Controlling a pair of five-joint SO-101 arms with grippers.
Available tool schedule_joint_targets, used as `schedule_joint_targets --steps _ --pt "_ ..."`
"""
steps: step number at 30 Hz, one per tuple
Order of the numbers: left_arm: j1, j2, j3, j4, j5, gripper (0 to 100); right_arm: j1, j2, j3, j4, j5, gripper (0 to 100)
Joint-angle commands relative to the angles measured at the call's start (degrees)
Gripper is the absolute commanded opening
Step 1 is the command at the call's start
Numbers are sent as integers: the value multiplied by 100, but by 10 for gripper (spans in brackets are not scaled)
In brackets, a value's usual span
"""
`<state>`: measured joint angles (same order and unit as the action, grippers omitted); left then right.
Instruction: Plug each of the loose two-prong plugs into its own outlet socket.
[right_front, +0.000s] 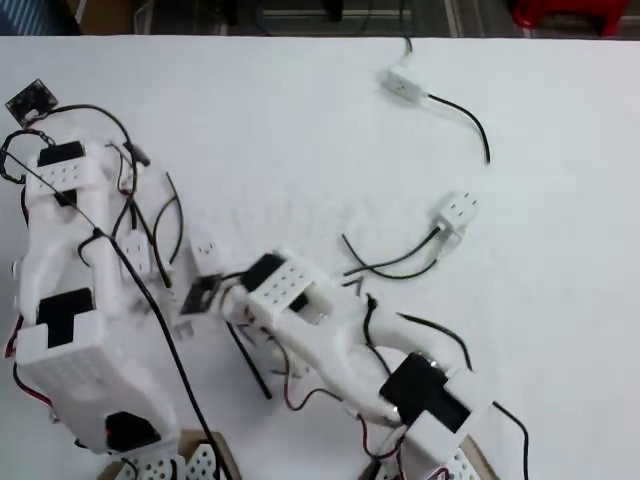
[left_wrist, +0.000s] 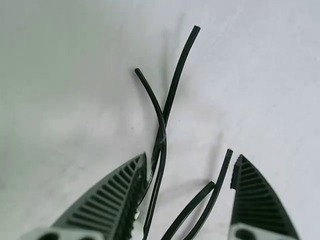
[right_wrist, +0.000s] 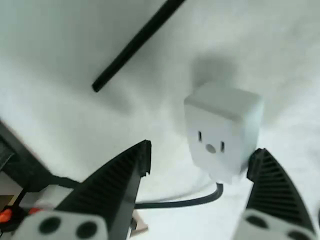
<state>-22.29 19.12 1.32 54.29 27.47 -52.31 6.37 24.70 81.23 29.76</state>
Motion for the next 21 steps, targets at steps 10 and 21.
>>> schedule_joint_targets --steps 10,21 --pt "57 -31 -18 -97 53 276 -1455 -75 -598 1692 -563 308" --pt "48 -31 -18 -88 53 276 -2246 -84 -211 1701 -598 308"
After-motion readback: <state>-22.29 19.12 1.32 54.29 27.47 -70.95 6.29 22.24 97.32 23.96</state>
